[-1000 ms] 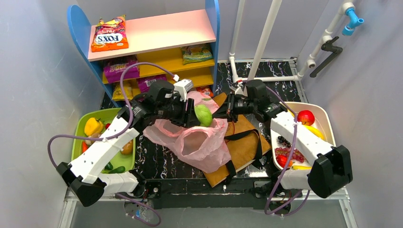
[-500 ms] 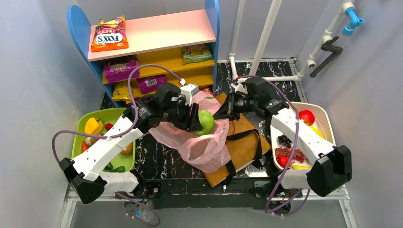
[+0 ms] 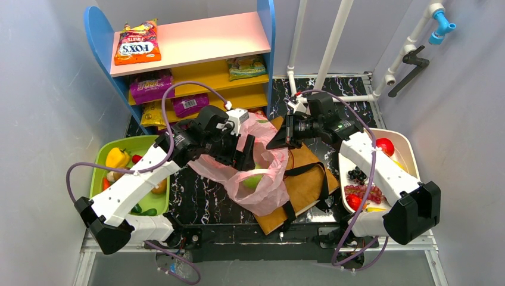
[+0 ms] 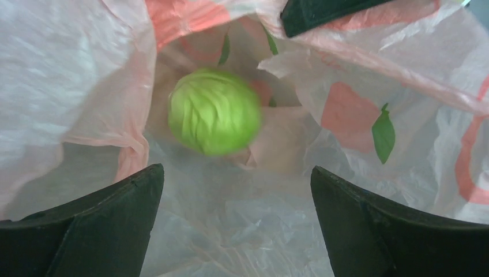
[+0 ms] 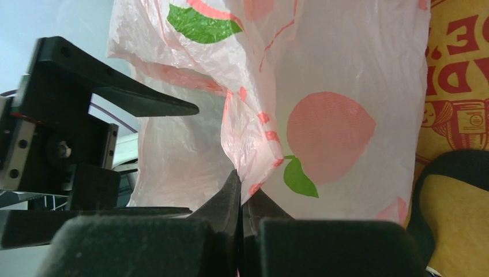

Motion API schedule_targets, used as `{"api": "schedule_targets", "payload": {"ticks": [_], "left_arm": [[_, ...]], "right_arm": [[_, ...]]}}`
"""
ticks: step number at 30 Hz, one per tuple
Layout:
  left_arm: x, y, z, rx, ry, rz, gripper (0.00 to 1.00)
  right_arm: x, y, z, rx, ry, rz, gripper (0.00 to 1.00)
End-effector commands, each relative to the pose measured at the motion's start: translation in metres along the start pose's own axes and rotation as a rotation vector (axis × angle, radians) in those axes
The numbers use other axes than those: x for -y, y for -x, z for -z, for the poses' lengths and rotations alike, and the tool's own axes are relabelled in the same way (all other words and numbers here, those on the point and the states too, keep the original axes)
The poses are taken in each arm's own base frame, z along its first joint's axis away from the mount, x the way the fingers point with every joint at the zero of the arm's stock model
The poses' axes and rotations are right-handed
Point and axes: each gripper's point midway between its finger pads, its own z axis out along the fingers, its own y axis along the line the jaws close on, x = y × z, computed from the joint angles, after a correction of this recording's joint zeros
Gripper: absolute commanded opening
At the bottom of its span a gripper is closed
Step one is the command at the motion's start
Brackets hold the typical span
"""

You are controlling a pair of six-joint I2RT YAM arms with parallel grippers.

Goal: Place the food into the grocery bag and tie it
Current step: Place the fake vegetable into the grocery bag, then pick up the fake vegetable from the bin.

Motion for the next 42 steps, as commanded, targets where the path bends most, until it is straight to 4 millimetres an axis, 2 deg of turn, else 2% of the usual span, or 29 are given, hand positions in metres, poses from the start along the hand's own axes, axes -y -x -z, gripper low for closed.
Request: {"api": "schedule_targets", "payload": {"ticks": [1, 6, 11, 16, 22, 25, 28, 35, 38, 42], "left_arm": [[-0.001, 0.021, 0.014, 0.073, 0.048, -0.011, 0.98], [-0.015, 0.036, 0.029, 0.148, 0.158, 0.025, 0.98], [-0.033, 0.048, 0.061, 0.268, 0.281, 0.060, 0.98], [-0.059, 0.045, 0.097, 0.346, 0.446, 0.095, 0.98], [-0.093, 0.034, 0.127, 0.422, 0.605, 0.130, 0.98], [-0.117, 0.021, 0.135, 0.399, 0.706, 0.181, 0.98], [-0.150, 0.001, 0.145, 0.357, 0.825, 0.307, 0.98], [-0.226, -0.059, 0.193, 0.315, 1.282, 0.547, 0.98], [-0.244, -0.074, 0.209, 0.382, 1.456, 0.572, 0.98], [-0.259, -0.092, 0.215, 0.376, 1.575, 0.616, 0.98]], "right_arm": [[-0.013, 0.005, 0.007, 0.011, 0.024, 0.058, 0.01], [-0.013, 0.004, 0.008, 0.011, 0.023, 0.062, 0.01], [-0.011, 0.002, 0.009, 0.009, 0.016, 0.067, 0.01], [-0.011, 0.002, 0.008, 0.005, 0.015, 0.071, 0.01], [-0.011, 0.001, 0.009, 0.002, 0.017, 0.075, 0.01], [-0.011, 0.000, 0.009, 0.000, 0.016, 0.072, 0.01], [-0.011, 0.000, 0.010, -0.001, 0.018, 0.074, 0.01], [-0.010, -0.002, 0.011, 0.002, 0.015, 0.077, 0.01], [-0.009, -0.003, 0.009, -0.005, 0.019, 0.071, 0.01], [-0.008, -0.003, 0.007, -0.009, 0.026, 0.062, 0.01]]}}
